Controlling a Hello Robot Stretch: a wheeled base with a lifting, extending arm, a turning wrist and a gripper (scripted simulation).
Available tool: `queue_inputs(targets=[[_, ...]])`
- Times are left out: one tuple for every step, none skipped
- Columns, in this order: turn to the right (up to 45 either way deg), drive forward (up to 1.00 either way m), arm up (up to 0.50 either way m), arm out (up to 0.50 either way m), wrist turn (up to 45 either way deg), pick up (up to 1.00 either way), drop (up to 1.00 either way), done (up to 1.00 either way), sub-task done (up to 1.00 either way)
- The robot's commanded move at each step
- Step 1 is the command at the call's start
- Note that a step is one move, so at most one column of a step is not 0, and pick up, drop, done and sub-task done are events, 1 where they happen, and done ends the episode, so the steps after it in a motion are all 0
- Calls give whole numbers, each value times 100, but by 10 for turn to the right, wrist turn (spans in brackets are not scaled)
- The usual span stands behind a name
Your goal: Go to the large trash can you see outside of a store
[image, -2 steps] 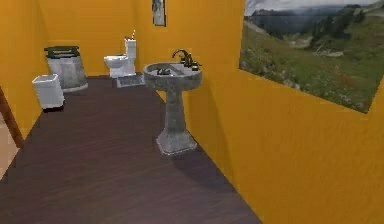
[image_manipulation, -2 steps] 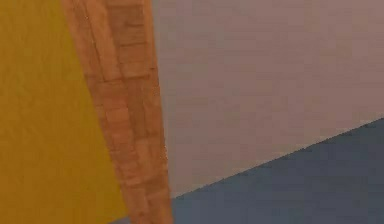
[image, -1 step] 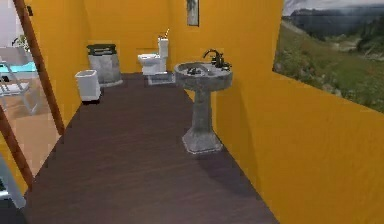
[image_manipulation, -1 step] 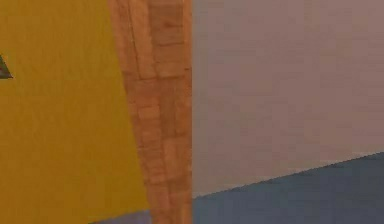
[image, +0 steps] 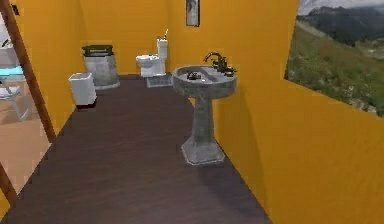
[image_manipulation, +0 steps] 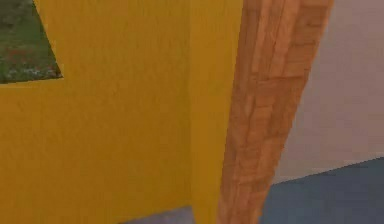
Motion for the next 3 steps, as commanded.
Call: queue_inputs(targets=[[-150,0,0,0,0,0,0,0,0],[0,80,0,0,0,0,0,0,0],[-210,0,0,0,0,0,0,0,0]])
